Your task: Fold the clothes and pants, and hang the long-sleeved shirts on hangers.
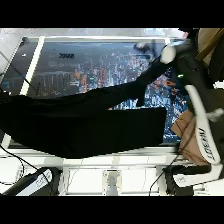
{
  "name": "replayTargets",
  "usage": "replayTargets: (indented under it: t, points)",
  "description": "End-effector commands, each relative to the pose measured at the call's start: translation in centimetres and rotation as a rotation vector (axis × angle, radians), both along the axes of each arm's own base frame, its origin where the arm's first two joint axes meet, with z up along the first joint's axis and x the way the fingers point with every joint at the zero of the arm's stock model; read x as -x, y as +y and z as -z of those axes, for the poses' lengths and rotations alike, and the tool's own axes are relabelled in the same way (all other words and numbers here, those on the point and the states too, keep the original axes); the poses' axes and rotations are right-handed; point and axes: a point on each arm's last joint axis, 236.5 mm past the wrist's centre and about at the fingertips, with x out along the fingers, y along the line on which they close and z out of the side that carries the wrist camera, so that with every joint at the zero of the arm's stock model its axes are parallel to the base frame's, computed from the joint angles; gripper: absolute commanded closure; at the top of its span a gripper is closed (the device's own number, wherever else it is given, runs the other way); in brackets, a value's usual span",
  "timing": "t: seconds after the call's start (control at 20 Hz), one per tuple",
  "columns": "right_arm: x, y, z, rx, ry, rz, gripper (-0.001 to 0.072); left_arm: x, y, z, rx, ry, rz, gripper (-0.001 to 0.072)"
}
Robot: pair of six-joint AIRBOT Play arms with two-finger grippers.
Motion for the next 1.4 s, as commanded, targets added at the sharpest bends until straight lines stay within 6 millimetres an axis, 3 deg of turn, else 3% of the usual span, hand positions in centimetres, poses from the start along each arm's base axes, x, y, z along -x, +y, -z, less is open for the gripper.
replayTargets:
  t: [0.0,0.1,0.2,0.35,0.45,0.65,0.75,0.8,0.85,0.9,0.95,1.0,1.15,1.25,1.35]
  points:
    - [5.4,-1.4,-10.4,-0.074,-0.146,0.049,0.0705,0.1,0.0,-0.7,-0.008,-0.019,0.003,0.0696]
    - [8.7,-1.9,-11.5,-0.084,-0.111,0.070,0.0705,0.0,0.1,-1.8,-0.022,-0.063,0.006,0.0697]
    - [10.3,-2.8,-9.9,-0.045,-0.022,0.085,0.0704,-0.6,0.3,-2.5,-0.030,-0.115,0.013,0.0697]
    - [6.7,-1.9,-5.0,-0.028,0.024,0.089,0.0705,-1.7,0.3,-2.5,-0.019,-0.179,-0.006,0.0696]
    - [3.4,-0.9,0.9,0.002,0.079,0.080,0.0706,-2.3,0.4,-1.9,-0.009,-0.185,-0.015,0.0696]
    - [-2.2,1.6,15.4,0.024,0.217,0.086,0.0705,-2.9,0.4,0.4,0.015,-0.135,-0.020,0.0696]
    - [-6.0,2.9,20.8,-0.008,0.174,0.115,0.0705,-3.2,0.1,1.3,0.040,-0.125,-0.020,0.0696]
    - [-7.7,3.5,22.5,-0.040,0.135,0.154,0.0704,-3.3,-0.1,1.6,0.054,-0.124,-0.020,0.0696]
    - [-9.1,3.9,23.2,-0.073,0.096,0.189,0.0703,-3.3,-0.1,1.7,0.055,-0.123,-0.020,0.0696]
    - [-10.4,4.1,23.0,-0.099,0.045,0.207,0.0632,-3.3,-0.1,1.6,0.054,-0.123,-0.020,0.0696]
    - [-11.6,4.4,22.0,-0.120,-0.010,0.207,0.0328,-3.3,-0.1,1.6,0.054,-0.123,-0.020,0.0696]
    - [-12.4,4.4,20.7,-0.121,-0.041,0.202,0.0201,-3.3,-0.1,1.6,0.054,-0.123,-0.021,0.0696]
    - [-11.7,1.8,17.1,-0.033,0.013,0.215,0.0203,-3.3,-0.1,1.6,0.054,-0.123,-0.020,0.0696]
    - [-7.9,-2.4,17.3,0.081,0.199,0.245,0.0275,-3.3,-0.1,1.6,0.054,-0.123,-0.020,0.0696]
    - [-3.1,-4.6,18.6,0.124,0.408,0.268,0.0276,-3.2,-0.1,1.7,0.055,-0.120,-0.022,0.0696]
